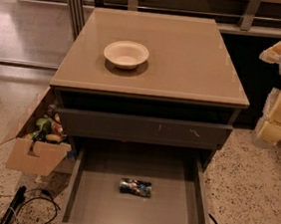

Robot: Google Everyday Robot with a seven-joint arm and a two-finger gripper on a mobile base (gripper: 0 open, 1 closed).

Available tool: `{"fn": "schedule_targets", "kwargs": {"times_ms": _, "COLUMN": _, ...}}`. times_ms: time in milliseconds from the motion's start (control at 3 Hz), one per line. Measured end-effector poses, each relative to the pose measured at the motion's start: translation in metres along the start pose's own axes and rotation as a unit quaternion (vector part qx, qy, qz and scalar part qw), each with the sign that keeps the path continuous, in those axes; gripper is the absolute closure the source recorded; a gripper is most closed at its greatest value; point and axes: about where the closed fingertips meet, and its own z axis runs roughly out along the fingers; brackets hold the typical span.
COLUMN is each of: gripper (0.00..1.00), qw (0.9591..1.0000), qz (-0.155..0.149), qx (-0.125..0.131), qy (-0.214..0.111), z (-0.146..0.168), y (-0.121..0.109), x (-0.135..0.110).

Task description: Pick redbull can from middle drawer and place on counter

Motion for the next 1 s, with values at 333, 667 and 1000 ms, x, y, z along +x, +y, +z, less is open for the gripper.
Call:
{"fn": "schedule_targets", "kwargs": {"times_ms": 333, "gripper": 0.00, "qw": 1.0000, "qz": 0.000, "qx": 0.000, "qy": 0.000, "z": 0.000, "y": 0.000, "x": 0.000}}
{"fn": "schedule_targets", "kwargs": {"times_ms": 667, "gripper": 0.00, "qw": 0.9997, "qz": 0.013, "qx": -0.018, "qy": -0.013, "z": 0.009, "y": 0.007, "x": -0.005}}
{"fn": "schedule_targets", "kwargs": {"times_ms": 1000, "gripper": 0.00, "qw": 0.9970, "qz": 0.046, "qx": -0.041, "qy": -0.046, "z": 0.028, "y": 0.029, "x": -0.016}}
